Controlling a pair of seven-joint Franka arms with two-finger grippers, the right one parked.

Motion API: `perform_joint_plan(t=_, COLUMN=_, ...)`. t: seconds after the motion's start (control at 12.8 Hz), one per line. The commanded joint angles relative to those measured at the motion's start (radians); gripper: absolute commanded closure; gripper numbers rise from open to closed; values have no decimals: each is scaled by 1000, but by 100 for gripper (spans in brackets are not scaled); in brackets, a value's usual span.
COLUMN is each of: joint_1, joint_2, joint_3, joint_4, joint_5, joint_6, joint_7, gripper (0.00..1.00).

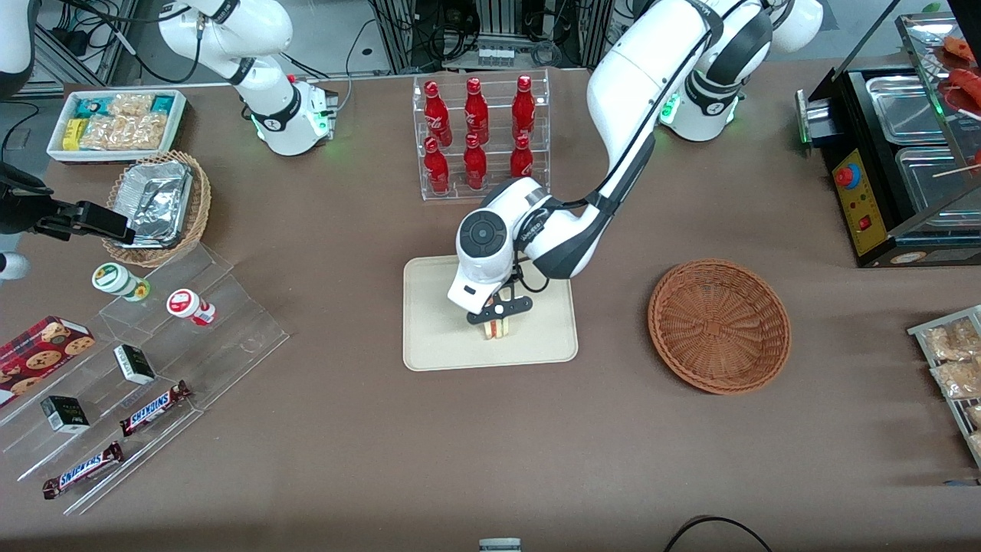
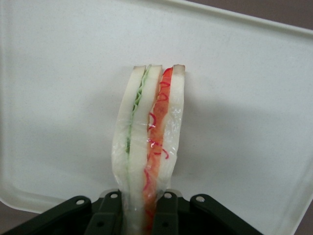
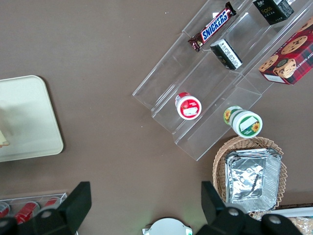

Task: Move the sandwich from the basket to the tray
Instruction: 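Lower the sandwich onto the tray and open the left gripper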

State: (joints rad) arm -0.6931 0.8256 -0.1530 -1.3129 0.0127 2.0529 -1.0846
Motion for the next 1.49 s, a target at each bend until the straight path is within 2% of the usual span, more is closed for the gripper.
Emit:
perform_joint_plan(t=0.0, joint_1=-20, joint_2=49, joint_3=15, joint_4=60, joint_5=54, joint_6=-2, joint_7=-61, gripper=100)
perform_joint_plan(t=0.08, joint_1=-20, joint_2=49, joint_3=13, joint_4=60, joint_5=62, joint_6=-2, joint_7=-73, gripper=71)
perform_joint_plan(t=0.16, joint_1=-20, joint_2=49, joint_3=13, joint_4=61, joint_5=62, joint_6=-2, joint_7=-75, gripper=14)
perform_joint_plan(t=0.23, joint_1=-20, joint_2=49, joint_3=13, joint_4=63, joint_5=62, joint_6=-2, joint_7=-72, gripper=0)
perform_joint_plan(t=0.47, joint_1=-19, joint_2=26, joint_3=13, joint_4=69, joint_5=62, joint_6=-19, joint_7=-72, gripper=0)
perform_joint_plan(t=0.86, joint_1=-9, joint_2=-51, joint_3=7, joint_4=135, joint_5=52, joint_6=-144, joint_7=-54, gripper=0)
perform_joint_plan(t=1.02, joint_1=-5, joint_2=-80, joint_3=10, joint_4=135, joint_5=53, joint_6=-177, joint_7=27, gripper=0)
perform_joint_plan(t=1.1, joint_1=4, joint_2=-97, joint_3=12, joint_4=135, joint_5=53, joint_6=-203, joint_7=93, gripper=0)
perform_joint_plan(t=1.25, joint_1=26, joint_2=-141, joint_3=15, joint_4=124, joint_5=52, joint_6=-250, joint_7=104, gripper=0)
perform_joint_plan(t=1.41, joint_1=104, joint_2=-215, joint_3=13, joint_4=57, joint_5=52, joint_6=-302, joint_7=146, gripper=0)
